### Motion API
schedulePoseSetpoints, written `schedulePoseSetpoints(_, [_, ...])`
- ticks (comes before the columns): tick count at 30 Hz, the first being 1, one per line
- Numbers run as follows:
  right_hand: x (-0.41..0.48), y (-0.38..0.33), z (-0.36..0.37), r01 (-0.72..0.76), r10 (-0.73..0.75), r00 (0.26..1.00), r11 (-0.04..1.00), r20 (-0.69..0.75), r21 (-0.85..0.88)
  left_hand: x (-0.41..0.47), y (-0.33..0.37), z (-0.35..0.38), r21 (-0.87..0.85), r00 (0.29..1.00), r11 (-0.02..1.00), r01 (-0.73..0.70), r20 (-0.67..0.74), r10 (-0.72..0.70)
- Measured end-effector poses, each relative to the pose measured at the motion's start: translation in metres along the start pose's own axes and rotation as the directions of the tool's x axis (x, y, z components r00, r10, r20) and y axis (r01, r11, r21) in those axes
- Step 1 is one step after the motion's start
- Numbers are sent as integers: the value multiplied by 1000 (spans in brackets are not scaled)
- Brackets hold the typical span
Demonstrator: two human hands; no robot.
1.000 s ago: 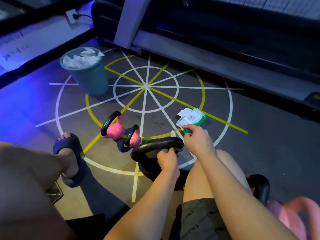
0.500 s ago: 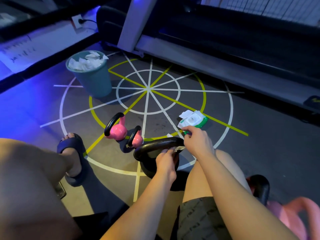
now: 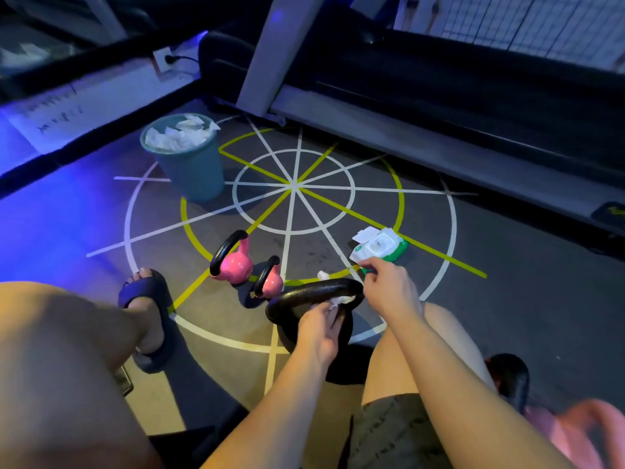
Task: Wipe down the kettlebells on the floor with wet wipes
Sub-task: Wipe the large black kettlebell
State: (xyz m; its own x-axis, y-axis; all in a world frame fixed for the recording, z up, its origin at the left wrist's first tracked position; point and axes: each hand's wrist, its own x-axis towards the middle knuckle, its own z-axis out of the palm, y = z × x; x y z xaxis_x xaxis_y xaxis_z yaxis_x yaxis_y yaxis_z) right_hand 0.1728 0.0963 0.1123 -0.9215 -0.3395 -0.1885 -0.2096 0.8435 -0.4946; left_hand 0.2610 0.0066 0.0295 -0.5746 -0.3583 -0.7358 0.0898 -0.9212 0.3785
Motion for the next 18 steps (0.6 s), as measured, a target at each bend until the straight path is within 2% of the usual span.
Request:
schedulePoseSetpoints(4, [3,5,-6,-19,25,997,996,-69,87,-3,1,-2,-40,999,998,42,-14,-43])
schedulePoseSetpoints(7, [4,4,-6,-20,20,1000,999,-22,40,-7,22,-26,-115,998,993,-15,-59,8])
schedulePoseSetpoints(10, [-7,-4,6,160,-112,971,961,211,-228,-12,26,-34,-140,994,988,-65,-92,52])
schedulePoseSetpoints(11, [-13,-6,14,212,-130,946,941,296,-264,-13,22,-32,-137,996,989,-53,-85,41])
schedulePoseSetpoints(13, [-20,-8,34,205,-106,901,959,421,-196,-13,17,-26,-67,998,997,-26,-66,21])
schedulePoseSetpoints(15, [-27,-13,50,122,-77,857,991,510,-55,-16,20,-29,57,999,998,4,-52,-1])
schedulePoseSetpoints(16, [-30,-18,56,19,-52,835,998,548,65,-21,26,-31,117,999,993,22,-46,-16])
schedulePoseSetpoints(17, [-33,-24,63,-155,-10,806,962,592,227,-25,33,-34,164,999,986,38,-35,-33])
schedulePoseSetpoints(18, [-37,-32,67,-364,26,762,844,647,395,-29,40,-37,209,999,977,43,-21,-39])
